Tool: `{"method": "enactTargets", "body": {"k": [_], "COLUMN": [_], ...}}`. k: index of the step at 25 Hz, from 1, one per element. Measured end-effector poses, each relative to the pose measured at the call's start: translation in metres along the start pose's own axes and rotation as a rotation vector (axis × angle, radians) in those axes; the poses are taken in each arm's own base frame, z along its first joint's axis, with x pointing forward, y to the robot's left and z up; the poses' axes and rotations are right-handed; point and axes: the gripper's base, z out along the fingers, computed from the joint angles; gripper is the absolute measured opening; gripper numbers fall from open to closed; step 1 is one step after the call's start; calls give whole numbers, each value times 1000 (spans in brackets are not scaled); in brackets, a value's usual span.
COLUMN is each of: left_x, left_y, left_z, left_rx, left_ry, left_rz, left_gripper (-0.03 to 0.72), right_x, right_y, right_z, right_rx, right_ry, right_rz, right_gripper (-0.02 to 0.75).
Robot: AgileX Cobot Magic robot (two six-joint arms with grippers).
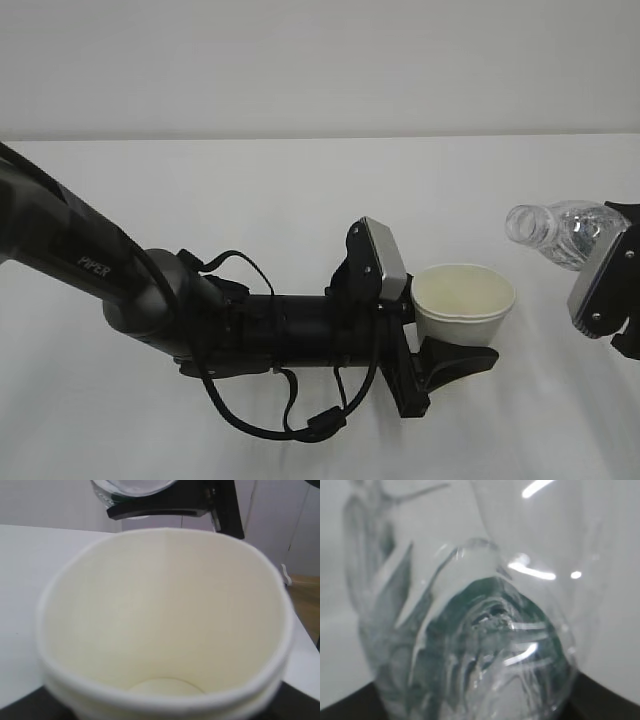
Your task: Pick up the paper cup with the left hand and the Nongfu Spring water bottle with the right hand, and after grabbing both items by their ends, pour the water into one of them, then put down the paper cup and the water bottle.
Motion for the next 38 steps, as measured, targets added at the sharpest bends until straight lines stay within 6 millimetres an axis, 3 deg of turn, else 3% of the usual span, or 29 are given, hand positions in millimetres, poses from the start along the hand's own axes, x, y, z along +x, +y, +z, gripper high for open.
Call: {"method": "enactTargets", "body": {"k": [38], "left_x": [-4], "left_y": [2], "left_z": [7], "left_rx": [52], "left_ry": [45], "left_rz": [2], "left_gripper": [456], "right_x": [0], "right_y": [-2], "right_z": [0], "right_rx": [21], "right_ry": [-2], "right_rz": [-219], "right_gripper": [402]}}
